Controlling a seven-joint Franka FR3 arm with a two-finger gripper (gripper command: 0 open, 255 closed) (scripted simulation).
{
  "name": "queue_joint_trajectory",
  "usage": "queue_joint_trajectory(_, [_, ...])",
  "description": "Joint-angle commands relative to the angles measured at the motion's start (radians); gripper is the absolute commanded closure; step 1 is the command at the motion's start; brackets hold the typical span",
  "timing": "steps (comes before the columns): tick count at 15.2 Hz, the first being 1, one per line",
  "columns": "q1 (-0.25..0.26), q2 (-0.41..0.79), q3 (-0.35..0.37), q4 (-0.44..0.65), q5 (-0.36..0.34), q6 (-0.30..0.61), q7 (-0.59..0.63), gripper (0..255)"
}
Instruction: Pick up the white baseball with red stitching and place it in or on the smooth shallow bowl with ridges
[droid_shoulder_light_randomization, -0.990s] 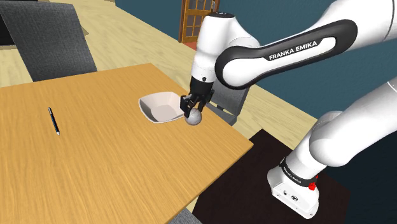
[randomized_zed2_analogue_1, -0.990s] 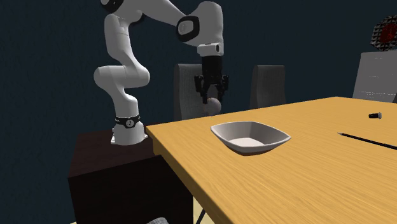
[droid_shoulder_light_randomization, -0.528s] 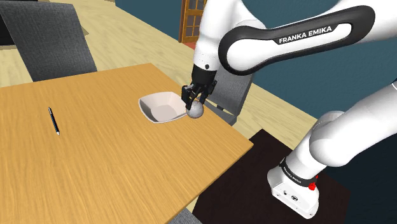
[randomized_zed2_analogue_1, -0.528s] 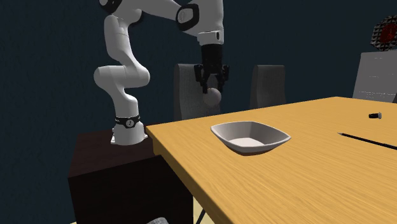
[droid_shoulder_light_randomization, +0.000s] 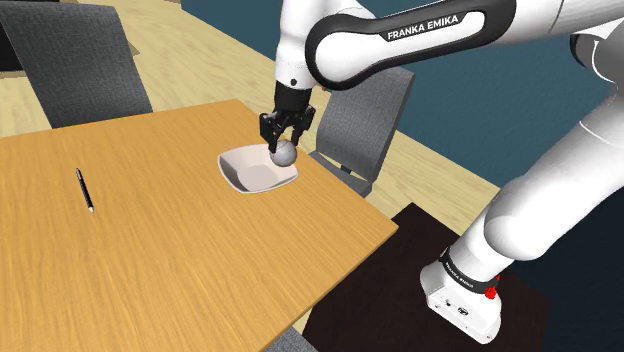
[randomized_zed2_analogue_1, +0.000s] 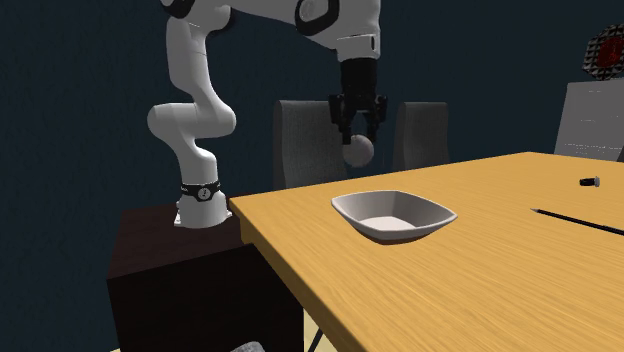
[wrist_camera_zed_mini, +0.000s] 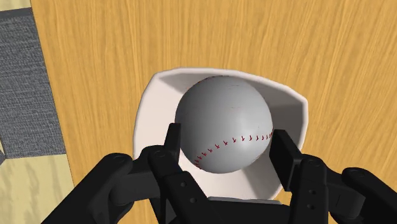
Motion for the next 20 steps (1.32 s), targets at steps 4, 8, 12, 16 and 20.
queue_joint_trajectory(4, [-0.008,0.202,-0.007,0.238,-0.103,-0.059,0.022,255])
queue_joint_trajectory(8, [0.001,0.282,-0.015,0.300,-0.142,-0.051,0.033,255])
queue_joint_trajectory(12, [0.003,0.297,-0.018,0.264,-0.152,-0.002,0.041,255])
queue_joint_trajectory(16, [0.005,0.315,-0.021,0.232,-0.165,0.046,0.051,255])
queue_joint_trajectory(20, [0.008,0.336,-0.026,0.203,-0.180,0.093,0.062,255])
